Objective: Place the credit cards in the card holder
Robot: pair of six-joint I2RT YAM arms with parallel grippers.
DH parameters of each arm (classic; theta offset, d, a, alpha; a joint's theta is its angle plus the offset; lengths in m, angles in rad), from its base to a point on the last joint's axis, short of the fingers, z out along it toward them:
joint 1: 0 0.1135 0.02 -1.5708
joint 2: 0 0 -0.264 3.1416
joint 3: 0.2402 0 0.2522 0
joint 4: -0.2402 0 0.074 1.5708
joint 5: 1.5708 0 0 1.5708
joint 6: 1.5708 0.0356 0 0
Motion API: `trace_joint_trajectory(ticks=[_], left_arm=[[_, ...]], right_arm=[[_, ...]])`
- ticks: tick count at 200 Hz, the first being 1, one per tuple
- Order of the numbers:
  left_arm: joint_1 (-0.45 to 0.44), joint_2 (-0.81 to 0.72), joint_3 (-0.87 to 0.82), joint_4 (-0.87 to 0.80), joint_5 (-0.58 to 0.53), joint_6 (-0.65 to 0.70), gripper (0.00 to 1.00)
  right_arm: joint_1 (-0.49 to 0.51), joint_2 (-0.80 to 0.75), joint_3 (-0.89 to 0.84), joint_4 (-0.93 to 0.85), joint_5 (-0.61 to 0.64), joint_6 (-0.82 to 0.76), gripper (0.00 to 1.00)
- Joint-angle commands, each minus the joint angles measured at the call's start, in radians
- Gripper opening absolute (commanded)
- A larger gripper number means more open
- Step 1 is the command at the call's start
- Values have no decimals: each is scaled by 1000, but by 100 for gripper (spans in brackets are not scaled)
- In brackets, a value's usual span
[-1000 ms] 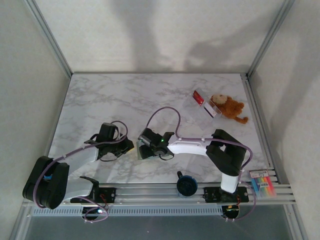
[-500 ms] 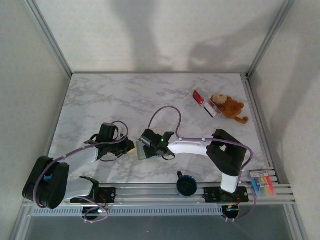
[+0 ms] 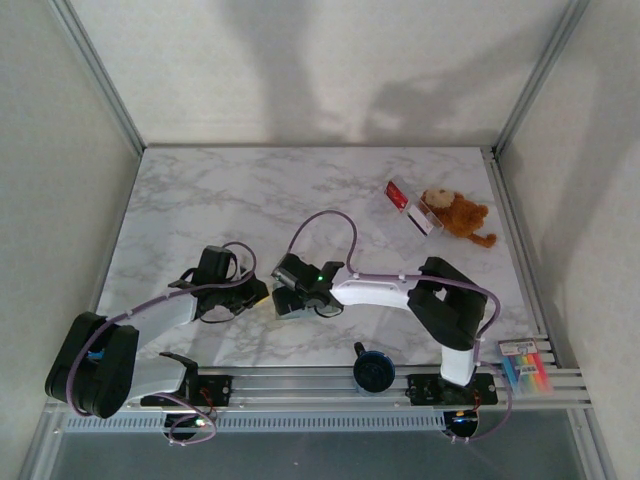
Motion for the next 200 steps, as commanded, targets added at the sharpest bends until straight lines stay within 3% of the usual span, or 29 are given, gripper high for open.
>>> trace_joint_trajectory(ticks=[1, 92, 200], left_arm=[[9, -17, -22, 4, -3, 1, 3], [2, -22, -17, 3, 31, 6, 3], [-137, 11, 80, 135, 36, -95, 2]], right_arm=[[12, 28, 21, -44, 23, -2, 90], [11, -20, -16, -119, 156, 27, 78], [-10, -146, -116, -146, 271, 93, 74]])
